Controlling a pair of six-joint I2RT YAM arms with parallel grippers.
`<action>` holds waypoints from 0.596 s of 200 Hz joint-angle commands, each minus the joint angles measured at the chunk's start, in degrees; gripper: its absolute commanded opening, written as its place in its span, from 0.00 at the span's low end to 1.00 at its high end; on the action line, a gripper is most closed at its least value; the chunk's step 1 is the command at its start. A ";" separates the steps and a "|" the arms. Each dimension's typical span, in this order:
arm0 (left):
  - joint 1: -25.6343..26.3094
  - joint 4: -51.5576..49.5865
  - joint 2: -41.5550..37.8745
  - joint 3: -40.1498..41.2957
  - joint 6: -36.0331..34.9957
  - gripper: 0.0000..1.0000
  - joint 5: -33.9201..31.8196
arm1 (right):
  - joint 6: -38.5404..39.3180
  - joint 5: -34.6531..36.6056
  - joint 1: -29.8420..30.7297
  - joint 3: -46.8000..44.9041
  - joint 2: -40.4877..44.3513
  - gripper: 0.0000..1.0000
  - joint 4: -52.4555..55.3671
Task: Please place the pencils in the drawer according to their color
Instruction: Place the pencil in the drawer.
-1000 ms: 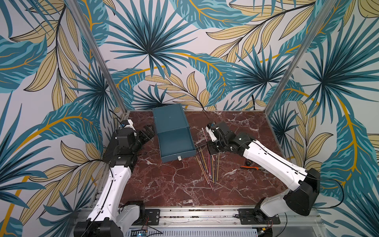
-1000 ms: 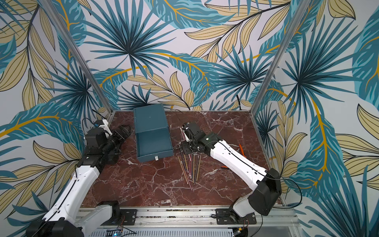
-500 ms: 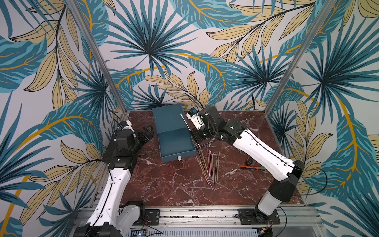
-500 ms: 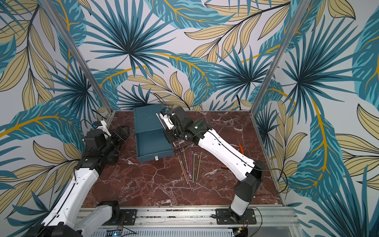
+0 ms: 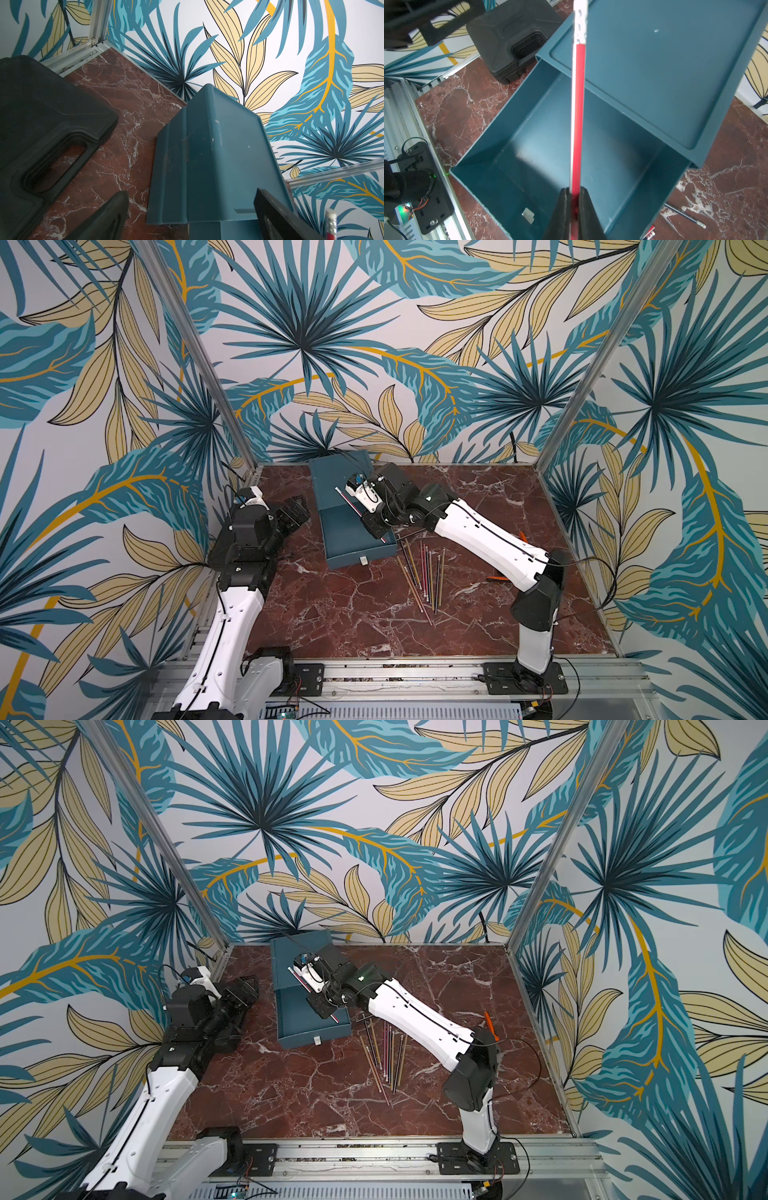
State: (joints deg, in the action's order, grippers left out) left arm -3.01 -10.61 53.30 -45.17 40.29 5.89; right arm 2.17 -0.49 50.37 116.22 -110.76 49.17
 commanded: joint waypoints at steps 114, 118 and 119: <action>-0.86 -0.81 -1.18 0.78 -1.05 1.00 -1.37 | 2.65 4.26 1.61 1.52 -3.37 0.32 3.91; -0.86 -0.85 -1.16 0.79 -1.06 1.00 -1.41 | 2.52 4.38 1.58 1.58 -3.26 0.32 3.92; -0.91 -0.83 -1.17 0.79 -1.04 1.00 -1.41 | 2.54 4.37 1.58 1.56 -3.25 0.32 3.96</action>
State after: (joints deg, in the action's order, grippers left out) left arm -3.03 -11.42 53.23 -45.15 40.29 5.10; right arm 4.78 2.50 51.53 116.51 -112.75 52.01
